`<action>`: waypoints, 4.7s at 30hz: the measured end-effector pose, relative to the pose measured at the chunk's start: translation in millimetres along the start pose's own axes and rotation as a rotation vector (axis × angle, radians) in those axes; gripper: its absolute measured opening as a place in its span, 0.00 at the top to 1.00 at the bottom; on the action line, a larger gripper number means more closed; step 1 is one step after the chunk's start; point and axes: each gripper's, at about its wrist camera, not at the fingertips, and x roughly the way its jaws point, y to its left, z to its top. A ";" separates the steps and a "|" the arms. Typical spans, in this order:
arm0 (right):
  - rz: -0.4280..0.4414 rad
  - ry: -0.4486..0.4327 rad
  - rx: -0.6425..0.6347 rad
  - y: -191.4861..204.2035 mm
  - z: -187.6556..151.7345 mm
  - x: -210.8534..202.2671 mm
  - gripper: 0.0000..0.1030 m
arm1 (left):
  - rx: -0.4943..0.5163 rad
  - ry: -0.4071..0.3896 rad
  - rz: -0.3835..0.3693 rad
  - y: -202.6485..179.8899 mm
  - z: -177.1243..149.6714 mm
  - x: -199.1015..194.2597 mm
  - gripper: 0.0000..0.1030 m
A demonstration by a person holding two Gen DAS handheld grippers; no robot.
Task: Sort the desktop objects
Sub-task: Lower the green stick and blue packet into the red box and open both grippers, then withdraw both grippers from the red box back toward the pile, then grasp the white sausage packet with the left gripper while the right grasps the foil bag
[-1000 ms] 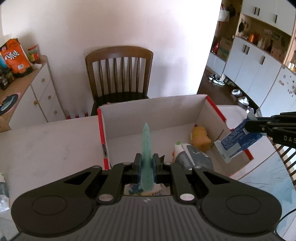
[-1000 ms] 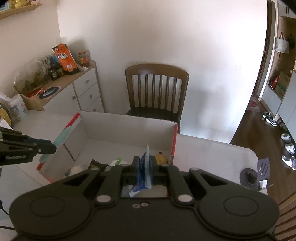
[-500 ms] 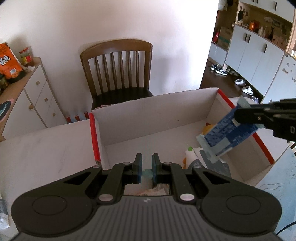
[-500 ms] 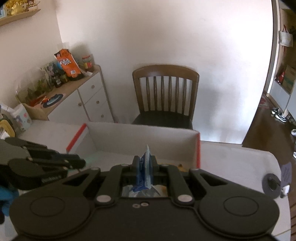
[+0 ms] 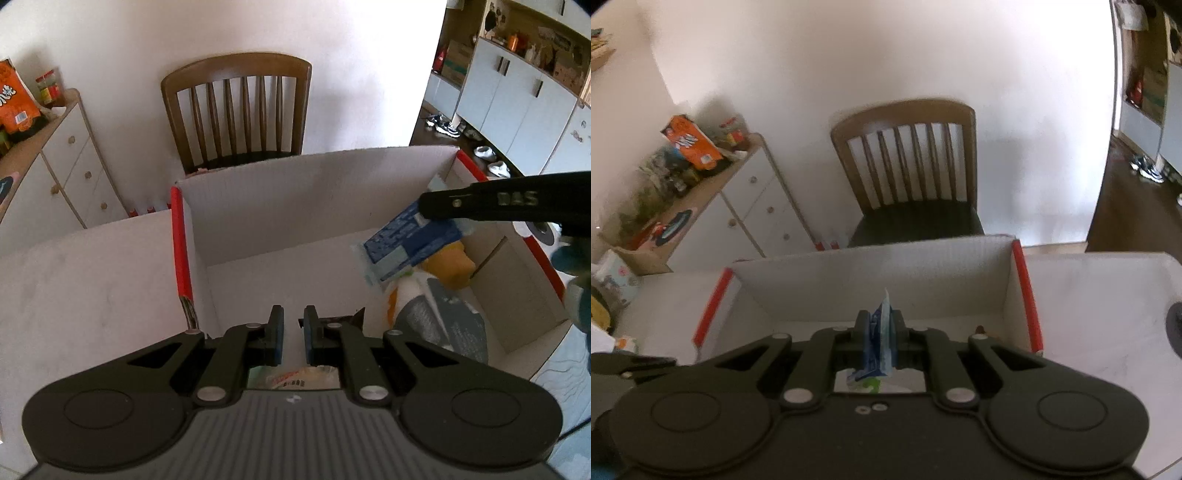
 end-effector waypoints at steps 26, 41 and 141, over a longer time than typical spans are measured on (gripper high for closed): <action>-0.050 0.092 -0.027 1.3 -5.8 5.1 0.60 | -0.015 -0.008 -0.024 -7.7 -5.5 -20.5 0.90; 0.006 0.037 -0.096 7.5 -4.7 -59.7 0.57 | 0.000 -0.027 -0.047 -18.7 -15.4 -66.6 0.90; 0.008 0.232 -0.267 97.6 -275.5 -156.4 0.28 | -0.085 0.183 0.062 -2.6 -209.9 -85.6 0.00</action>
